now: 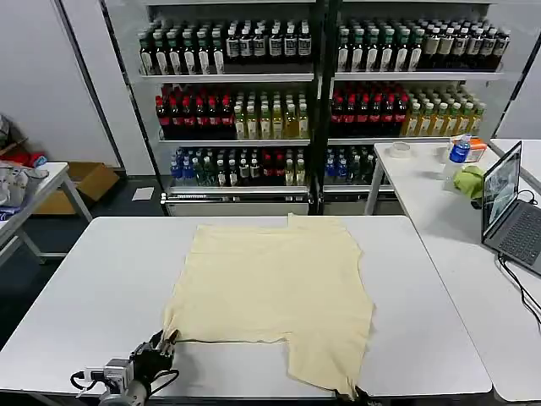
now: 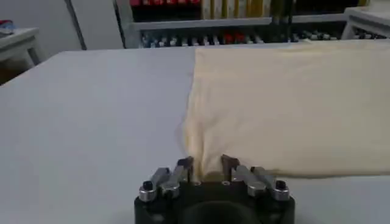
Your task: Fold and organize the clothes.
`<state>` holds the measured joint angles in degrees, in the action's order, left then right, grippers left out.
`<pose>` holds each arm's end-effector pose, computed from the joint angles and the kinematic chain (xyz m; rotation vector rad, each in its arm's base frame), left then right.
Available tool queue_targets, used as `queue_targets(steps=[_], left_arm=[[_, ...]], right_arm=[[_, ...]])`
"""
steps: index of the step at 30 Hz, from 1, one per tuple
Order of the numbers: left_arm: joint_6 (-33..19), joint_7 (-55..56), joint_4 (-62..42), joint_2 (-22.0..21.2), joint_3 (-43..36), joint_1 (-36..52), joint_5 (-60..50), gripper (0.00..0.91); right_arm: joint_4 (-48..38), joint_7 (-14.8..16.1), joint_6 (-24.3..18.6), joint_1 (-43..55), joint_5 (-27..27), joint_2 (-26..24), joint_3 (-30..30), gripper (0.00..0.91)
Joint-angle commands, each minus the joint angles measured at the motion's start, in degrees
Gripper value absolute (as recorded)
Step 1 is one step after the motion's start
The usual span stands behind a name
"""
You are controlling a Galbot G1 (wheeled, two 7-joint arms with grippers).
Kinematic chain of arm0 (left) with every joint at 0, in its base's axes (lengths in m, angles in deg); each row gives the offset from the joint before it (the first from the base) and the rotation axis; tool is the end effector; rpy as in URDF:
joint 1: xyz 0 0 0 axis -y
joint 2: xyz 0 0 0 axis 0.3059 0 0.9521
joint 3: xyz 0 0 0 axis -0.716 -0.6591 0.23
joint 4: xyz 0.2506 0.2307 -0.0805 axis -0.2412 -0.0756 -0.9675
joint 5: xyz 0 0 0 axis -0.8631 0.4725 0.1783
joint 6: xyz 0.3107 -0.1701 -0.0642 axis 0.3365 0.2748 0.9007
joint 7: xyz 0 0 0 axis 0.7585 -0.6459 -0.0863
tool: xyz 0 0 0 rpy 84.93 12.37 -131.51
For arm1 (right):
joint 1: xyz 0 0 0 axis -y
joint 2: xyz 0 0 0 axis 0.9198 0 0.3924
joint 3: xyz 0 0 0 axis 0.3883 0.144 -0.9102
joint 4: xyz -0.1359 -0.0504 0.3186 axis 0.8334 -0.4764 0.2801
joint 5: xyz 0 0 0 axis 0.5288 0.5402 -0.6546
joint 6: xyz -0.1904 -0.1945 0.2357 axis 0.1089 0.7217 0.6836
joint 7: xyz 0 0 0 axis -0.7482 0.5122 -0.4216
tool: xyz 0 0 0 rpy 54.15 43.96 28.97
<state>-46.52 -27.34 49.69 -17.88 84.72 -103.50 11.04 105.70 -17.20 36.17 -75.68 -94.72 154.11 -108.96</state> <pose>0.1858 0.0712 -0.2983 -0.0325 -2.5363 -0.0523 0.0690 0.0120 -0.2675 0.2590 -2.4683 0.0794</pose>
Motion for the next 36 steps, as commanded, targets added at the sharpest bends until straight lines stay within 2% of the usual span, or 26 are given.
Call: queue_targets(steps=[1,11,24,36], left_arm=[[-0.02,-0.30,-0.10,-0.13,0.03,-0.07,-0.08,0.010],[-1.20,-1.03,2.56,-0.71,0.48,-1.51,0.75,0.010],[-2.59,-0.93,9.38,-1.04,2.65,-4.62,1.61,0.010],[-2.52,-0.69,12.39,0.54,6.88,-5.41,6.40,0.010]], right_arm=[[0.17,-0.10,-0.07,-0.03,-0.95,0.03,0.11,0.000],[4.85,0.07,-1.91,-1.66,-1.04,-0.87,-2.02,0.000],[11.31,0.12,-2.23,-4.73,-2.78,-2.17,-5.71,0.000],[14.14,-0.22,-1.56,-1.97,-9.54,-4.16,-13.94,0.000]])
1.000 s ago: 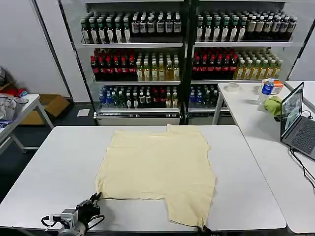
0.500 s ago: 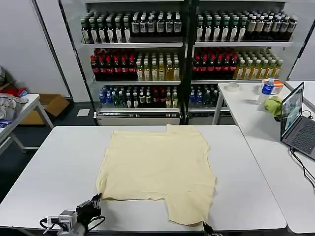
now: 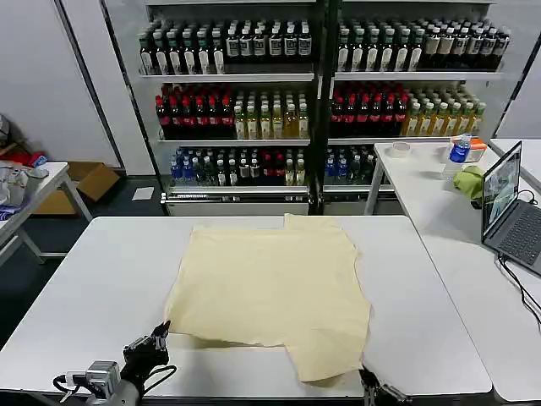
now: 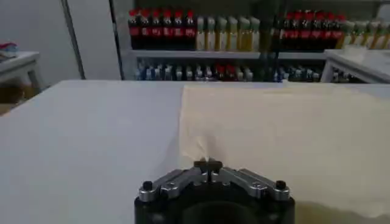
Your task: Fold and organize the clothes.
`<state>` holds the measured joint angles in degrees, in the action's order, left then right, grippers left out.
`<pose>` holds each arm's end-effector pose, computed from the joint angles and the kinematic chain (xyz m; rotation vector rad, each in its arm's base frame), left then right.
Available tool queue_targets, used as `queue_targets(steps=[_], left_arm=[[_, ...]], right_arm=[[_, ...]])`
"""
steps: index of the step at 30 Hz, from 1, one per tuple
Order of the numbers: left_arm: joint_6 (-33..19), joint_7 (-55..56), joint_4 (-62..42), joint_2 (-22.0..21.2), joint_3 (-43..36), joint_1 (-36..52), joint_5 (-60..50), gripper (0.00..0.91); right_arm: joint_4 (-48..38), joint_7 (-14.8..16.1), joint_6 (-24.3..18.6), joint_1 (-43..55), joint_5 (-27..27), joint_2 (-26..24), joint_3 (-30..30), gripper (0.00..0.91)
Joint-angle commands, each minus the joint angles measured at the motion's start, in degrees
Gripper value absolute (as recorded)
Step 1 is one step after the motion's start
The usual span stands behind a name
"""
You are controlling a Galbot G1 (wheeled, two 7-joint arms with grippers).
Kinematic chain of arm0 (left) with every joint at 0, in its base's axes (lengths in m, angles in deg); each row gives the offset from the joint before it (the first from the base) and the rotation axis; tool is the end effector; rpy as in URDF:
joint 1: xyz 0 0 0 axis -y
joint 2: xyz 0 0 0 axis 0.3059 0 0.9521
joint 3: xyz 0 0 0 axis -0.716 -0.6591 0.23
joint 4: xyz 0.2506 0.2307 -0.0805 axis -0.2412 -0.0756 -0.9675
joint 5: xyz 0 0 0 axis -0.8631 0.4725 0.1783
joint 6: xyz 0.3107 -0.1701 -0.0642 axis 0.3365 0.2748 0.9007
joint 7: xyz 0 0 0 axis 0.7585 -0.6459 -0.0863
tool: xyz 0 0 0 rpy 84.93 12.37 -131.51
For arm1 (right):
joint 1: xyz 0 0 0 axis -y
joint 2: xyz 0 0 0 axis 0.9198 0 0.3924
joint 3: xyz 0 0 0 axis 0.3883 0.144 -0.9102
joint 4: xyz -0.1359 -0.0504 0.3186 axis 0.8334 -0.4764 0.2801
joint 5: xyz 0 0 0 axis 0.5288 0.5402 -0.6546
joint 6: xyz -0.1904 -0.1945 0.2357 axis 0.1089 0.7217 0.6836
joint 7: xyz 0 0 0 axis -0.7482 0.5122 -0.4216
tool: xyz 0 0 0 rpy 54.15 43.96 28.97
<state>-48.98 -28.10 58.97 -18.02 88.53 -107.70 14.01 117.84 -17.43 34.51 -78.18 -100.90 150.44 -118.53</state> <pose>0.1662 0.0687 -0.2498 -0.0713 -2.6708 0.0227 0.0755 -0.0175 -0.1908 0.2282 -2.6765 0.0810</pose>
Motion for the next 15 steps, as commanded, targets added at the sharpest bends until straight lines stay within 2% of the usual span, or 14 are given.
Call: queue_targets(steps=[1,8,15], left_arm=[[-0.07,0.07,3.18,0.85,3.26,-1.19,3.56,0.010],[-0.60,0.28,1.37,2.32,2.47,1.67,4.50,0.010],[-1.12,0.35,-3.22,2.81,0.31,6.07,6.23,0.010]], right_arm=[[2.03,-0.05,0.11,0.84,-3.84,-0.58,-4.66,0.000],[-0.59,-1.23,-1.66,6.74,-6.65,-1.97,-4.13,0.000],[-5.81,-2.76,-3.12,16.89,-10.91,-4.69,-2.62,0.000]])
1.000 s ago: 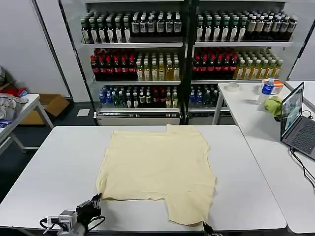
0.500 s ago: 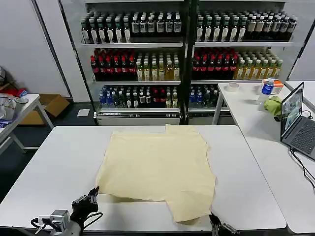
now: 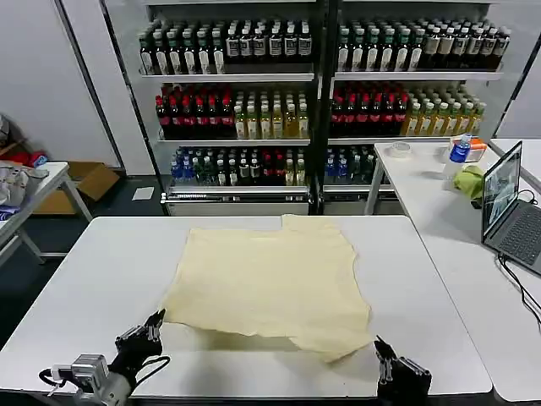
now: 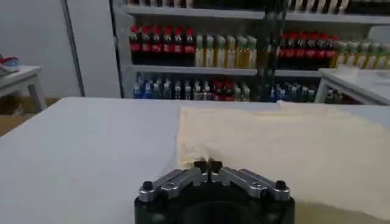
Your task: Fold and organize the clothes.
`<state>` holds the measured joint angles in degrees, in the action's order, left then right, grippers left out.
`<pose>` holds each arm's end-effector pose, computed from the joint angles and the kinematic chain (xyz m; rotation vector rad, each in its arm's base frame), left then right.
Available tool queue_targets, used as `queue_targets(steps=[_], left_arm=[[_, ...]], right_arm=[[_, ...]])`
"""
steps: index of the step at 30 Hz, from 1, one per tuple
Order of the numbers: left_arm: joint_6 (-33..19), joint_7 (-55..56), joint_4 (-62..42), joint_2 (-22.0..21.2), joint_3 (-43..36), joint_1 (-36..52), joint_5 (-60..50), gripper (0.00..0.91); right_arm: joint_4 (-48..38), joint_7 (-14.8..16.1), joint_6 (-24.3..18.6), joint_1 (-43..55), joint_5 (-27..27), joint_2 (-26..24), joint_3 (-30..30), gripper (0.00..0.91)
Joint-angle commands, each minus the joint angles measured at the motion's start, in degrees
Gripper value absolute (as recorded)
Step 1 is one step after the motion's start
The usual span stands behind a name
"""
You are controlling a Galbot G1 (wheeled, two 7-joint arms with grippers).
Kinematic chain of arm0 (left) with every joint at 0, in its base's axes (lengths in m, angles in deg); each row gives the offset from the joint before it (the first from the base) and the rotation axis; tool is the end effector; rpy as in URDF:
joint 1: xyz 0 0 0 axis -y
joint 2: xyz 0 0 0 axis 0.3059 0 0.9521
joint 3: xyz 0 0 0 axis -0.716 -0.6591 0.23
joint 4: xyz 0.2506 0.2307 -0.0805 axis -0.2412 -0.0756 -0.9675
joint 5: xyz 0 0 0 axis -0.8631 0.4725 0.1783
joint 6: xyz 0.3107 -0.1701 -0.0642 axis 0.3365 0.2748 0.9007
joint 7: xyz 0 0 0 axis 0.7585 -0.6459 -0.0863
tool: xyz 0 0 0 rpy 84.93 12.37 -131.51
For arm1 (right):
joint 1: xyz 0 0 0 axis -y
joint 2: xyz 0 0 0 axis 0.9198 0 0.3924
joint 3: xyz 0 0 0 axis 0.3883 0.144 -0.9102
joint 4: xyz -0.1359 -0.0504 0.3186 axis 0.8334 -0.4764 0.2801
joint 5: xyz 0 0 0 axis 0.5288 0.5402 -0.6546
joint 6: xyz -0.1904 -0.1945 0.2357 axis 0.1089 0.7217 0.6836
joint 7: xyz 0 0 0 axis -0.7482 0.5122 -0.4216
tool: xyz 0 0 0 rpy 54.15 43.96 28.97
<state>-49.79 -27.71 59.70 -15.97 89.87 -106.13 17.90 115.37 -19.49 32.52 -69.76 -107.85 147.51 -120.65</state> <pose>0.1748 0.0766 -0.2363 -0.0864 -2.7194 0.0564 0.1084 -0.0306 -0.1895 0.2107 -2.8012 0.0331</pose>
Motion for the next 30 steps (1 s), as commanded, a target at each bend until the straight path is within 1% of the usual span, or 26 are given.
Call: queue_targets(steps=[1,4,10,20,30], left_arm=[[-0.31,-0.04,-4.57,0.87,-1.37,5.04,2.68,0.010],[-0.34,-0.07,-6.14,1.15,-2.13,6.75,3.12,0.010],[0.12,0.32,-9.18,0.95,-3.43,10.98,5.40,0.010],[0.22,0.77,-15.38,1.65,-5.50,18.36,8.04,0.010],[0.34,1.12,-20.30,2.05,-8.49,23.19,7.09,0.010]], right_arm=[[-4.10,-0.98,-1.24,9.80,-4.52,-2.10,-0.20,0.000],[-6.50,-2.44,-2.80,13.59,-6.68,-3.11,0.83,0.000],[-11.94,-2.96,-2.42,22.10,-7.90,-6.16,4.82,0.000],[-20.78,-3.72,-0.72,36.89,-9.91,-8.01,12.81,0.000],[-26.53,-3.46,0.47,42.06,-9.31,-7.33,16.47,0.000]])
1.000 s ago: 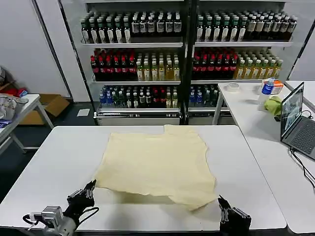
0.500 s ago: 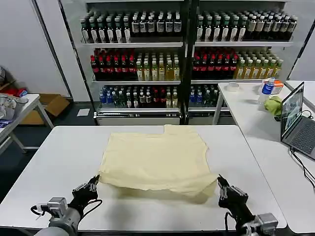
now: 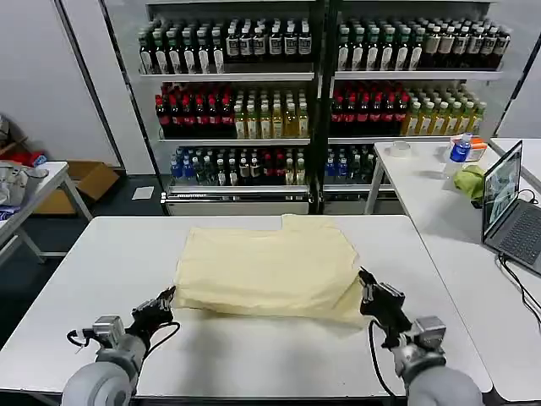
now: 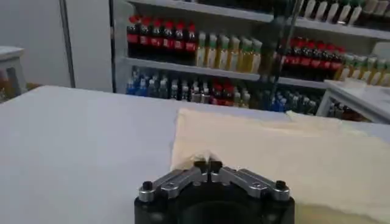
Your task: Fold and organize the clothes.
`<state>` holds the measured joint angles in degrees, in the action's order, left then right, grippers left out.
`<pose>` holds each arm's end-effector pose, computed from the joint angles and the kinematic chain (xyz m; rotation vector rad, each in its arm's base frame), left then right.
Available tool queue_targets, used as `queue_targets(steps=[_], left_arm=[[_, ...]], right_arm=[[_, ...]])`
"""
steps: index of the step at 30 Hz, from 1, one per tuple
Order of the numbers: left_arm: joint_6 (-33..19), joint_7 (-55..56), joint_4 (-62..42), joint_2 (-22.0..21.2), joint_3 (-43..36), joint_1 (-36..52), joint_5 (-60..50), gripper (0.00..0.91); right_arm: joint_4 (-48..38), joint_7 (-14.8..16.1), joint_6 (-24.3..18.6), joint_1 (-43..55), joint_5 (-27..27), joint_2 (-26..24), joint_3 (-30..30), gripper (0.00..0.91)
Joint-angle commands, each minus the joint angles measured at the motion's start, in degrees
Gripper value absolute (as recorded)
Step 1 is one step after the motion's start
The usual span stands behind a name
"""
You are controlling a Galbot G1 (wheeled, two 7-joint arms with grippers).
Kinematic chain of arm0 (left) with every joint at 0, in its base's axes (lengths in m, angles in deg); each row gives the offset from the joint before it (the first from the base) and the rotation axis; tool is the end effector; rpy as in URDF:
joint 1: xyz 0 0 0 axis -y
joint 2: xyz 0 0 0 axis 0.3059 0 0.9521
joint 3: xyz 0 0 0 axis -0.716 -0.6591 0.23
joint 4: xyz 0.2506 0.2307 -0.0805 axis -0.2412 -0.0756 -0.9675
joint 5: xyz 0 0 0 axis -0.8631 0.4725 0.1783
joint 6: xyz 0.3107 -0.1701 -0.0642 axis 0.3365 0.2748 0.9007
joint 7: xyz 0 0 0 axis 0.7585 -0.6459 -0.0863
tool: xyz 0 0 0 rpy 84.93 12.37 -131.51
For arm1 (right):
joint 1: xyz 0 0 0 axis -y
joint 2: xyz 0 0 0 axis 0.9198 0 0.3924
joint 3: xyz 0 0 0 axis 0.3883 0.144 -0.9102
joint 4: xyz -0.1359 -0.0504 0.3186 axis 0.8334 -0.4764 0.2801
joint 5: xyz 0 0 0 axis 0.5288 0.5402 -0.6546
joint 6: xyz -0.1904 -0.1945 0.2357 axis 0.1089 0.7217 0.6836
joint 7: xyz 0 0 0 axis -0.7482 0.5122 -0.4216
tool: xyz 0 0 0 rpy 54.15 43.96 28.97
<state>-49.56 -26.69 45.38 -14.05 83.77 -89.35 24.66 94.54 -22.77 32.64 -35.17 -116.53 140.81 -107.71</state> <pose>0.2594 0.0879 -0.2653 -0.0954 -2.7108 0.1690 0.2559 -0.0293 -0.2201 0.3105 -2.9165 0.0440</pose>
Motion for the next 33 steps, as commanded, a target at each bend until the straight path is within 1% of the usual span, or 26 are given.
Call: queue_targets(steps=[1,20,21,22,23,24,27,33], left_arm=[[0.12,0.16,-6.31,0.09,-2.77,6.66,0.05,0.010],[0.08,1.17,-10.23,-0.56,-4.30,8.56,-0.73,0.010],[0.07,1.20,-10.38,-0.60,-4.36,8.58,-0.75,0.020],[0.08,1.20,-10.49,-0.63,-4.40,8.63,-0.75,0.252],[0.12,1.20,-10.61,-0.67,-4.47,8.68,-0.76,0.907],[0.20,1.08,-10.72,-0.71,-4.51,8.74,-0.77,0.907],[0.62,0.66,-10.43,-0.80,-4.57,8.73,-0.77,0.907],[0.21,0.17,-9.18,-0.92,-4.21,7.69,-0.61,0.907]], right_arm=[[-6.44,-0.19,0.36,8.07,-0.28,-0.37,3.85,0.000],[-17.39,0.09,-0.01,20.04,3.48,3.78,10.50,0.000],[-17.69,0.13,-0.02,20.30,3.72,3.96,10.76,0.000],[-18.17,0.19,-0.01,20.64,4.12,4.25,11.22,0.141],[-18.60,0.20,-0.01,20.80,4.46,4.51,11.54,0.484],[-18.95,0.17,0.02,20.85,4.84,4.75,11.78,0.907],[-19.50,0.06,1.34,20.30,6.36,5.39,12.16,0.907],[-19.18,0.12,1.42,17.27,8.28,5.71,10.99,0.907]])
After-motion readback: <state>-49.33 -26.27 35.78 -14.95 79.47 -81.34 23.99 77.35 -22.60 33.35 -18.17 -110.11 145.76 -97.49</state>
